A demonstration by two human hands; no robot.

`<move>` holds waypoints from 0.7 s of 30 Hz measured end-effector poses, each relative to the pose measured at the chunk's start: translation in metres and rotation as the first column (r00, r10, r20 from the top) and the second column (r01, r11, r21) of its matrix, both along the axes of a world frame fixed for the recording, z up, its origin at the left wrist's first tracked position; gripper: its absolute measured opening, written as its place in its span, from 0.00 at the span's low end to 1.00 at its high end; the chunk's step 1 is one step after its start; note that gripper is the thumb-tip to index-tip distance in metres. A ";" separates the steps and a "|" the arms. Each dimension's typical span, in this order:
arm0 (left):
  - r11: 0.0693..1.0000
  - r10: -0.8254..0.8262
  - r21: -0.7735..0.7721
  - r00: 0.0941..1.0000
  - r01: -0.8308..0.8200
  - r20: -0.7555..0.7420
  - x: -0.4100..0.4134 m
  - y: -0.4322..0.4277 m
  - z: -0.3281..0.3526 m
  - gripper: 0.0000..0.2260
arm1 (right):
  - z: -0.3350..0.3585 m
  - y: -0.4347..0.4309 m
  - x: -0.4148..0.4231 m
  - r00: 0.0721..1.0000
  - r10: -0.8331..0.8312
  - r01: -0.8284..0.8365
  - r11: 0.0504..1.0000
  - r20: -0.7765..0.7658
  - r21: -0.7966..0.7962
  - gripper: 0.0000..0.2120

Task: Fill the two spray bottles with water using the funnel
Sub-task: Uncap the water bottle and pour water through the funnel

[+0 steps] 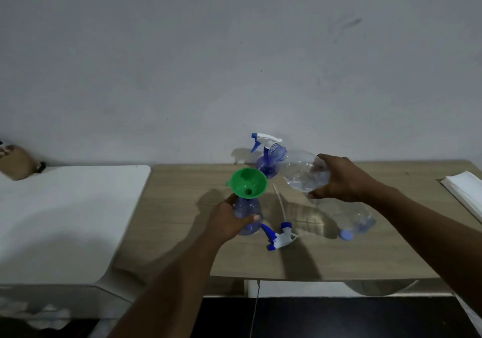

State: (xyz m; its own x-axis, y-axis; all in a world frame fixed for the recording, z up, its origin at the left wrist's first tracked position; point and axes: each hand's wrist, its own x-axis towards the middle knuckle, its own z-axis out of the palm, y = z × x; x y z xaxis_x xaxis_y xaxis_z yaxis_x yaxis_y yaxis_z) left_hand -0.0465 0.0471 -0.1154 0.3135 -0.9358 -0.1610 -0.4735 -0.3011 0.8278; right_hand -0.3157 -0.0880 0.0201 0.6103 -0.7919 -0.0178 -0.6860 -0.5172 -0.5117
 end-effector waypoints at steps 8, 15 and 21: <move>1.000 0.008 0.009 1.000 -0.008 -0.023 0.006 -0.004 -0.007 0.27 | 0.024 -0.008 0.012 0.945 0.084 -0.111 0.991 -0.315 -0.070 0.25; 1.000 -0.012 0.018 0.999 0.013 -0.042 0.009 -0.007 -0.009 0.28 | 0.024 -0.015 0.015 0.903 0.096 -0.147 0.985 -0.419 -0.091 0.27; 1.000 -0.022 0.018 0.998 0.023 -0.060 0.010 -0.007 -0.010 0.29 | 0.021 -0.015 0.017 0.859 0.116 -0.193 0.975 -0.499 -0.107 0.25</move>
